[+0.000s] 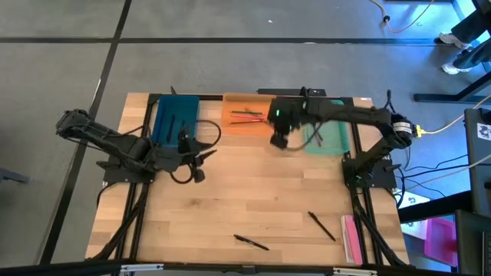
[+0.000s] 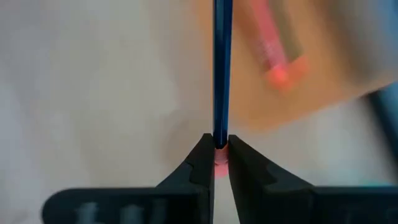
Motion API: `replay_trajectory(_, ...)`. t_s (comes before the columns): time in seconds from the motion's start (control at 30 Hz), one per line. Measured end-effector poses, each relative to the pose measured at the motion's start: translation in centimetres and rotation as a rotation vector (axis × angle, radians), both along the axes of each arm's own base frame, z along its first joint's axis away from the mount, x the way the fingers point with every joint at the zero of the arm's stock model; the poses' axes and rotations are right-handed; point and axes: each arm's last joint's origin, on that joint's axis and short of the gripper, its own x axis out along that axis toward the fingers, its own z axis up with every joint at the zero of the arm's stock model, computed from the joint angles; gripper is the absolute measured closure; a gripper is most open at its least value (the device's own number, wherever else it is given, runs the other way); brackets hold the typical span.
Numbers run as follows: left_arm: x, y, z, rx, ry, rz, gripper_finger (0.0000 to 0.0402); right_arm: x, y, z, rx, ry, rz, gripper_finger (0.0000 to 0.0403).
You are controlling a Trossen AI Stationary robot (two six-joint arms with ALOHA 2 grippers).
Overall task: Sort crayons/erasers/pens/pencils in bins
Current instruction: Put the blue pencil into the orange bin
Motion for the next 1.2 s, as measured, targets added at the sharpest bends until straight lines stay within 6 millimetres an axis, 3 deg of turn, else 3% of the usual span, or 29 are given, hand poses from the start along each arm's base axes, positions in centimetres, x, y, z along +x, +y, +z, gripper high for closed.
replay_trajectory(0.2, 0.5, 2.1, 0.0, 0.0, 0.0, 0.103, 0.0321, -0.6, -6.0, 0.2, -0.129, -0.053, 0.037, 0.0366)
replay_trajectory(0.43, 0.7, 3.9, 0.0, -0.001, 0.001, 0.184, 0.0321, 0.8, -9.7, -3.2, -0.139, -0.05, 0.131, 0.0366)
replay_trajectory(0.73, 0.8, 5.2, 0.0, -0.016, 0.004, 0.224, 0.0321, 2.2, -11.1, -7.5, -0.105, 0.035, 0.203, 0.0366)
replay_trajectory(1.2, 0.8, 5.9, 0.0, -0.017, 0.003, 0.254, 0.0321, 3.3, -11.9, -10.1, -0.121, 0.05, 0.245, 0.0366)
